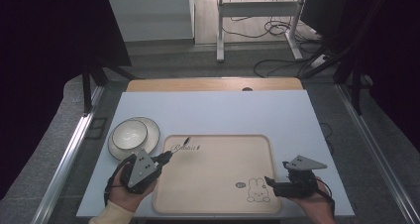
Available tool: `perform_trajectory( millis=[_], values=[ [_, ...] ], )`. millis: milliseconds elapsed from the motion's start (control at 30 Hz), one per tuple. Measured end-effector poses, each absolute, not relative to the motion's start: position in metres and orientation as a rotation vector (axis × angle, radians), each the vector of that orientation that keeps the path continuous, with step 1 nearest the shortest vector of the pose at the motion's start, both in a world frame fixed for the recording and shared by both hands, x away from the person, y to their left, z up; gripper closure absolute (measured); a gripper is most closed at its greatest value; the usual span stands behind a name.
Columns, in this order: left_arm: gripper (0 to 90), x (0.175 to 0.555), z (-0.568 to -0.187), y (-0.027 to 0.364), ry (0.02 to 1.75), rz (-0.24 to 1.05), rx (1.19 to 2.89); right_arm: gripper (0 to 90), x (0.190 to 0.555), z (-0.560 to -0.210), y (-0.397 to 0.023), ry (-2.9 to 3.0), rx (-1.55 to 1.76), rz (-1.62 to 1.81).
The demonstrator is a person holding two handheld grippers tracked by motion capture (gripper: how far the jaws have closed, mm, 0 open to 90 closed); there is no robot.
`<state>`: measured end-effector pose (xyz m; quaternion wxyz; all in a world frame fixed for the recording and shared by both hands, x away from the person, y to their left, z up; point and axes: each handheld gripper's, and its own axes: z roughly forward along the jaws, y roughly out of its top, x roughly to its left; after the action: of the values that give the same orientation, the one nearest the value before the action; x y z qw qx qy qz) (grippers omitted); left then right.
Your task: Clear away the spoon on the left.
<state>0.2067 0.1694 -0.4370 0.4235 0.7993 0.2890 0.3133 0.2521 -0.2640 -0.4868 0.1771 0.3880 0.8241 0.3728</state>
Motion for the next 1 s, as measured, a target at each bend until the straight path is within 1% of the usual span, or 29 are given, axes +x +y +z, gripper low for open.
perform_trajectory(
  millis=[267, 533, 667, 1000],
  values=[
    [89.2, 0.216, -0.445, 0.153, 0.723, 0.768, 2.015, 16.2, 0.252, -0.486, -0.265, 2.329, 1.103, 1.059],
    [89.2, 0.223, -0.453, 0.133, 0.682, 0.771, 2.073, 16.2, 0.252, -0.487, -0.265, 2.332, 1.102, 1.057],
    [89.2, 0.222, -0.457, 0.127, 0.662, 0.793, 2.101, 16.2, 0.252, -0.487, -0.265, 2.329, 1.103, 1.06],
    [89.1, 0.221, -0.465, 0.12, 0.642, 0.8, 2.171, 16.2, 0.252, -0.487, -0.265, 2.33, 1.102, 1.057]
  ],
)
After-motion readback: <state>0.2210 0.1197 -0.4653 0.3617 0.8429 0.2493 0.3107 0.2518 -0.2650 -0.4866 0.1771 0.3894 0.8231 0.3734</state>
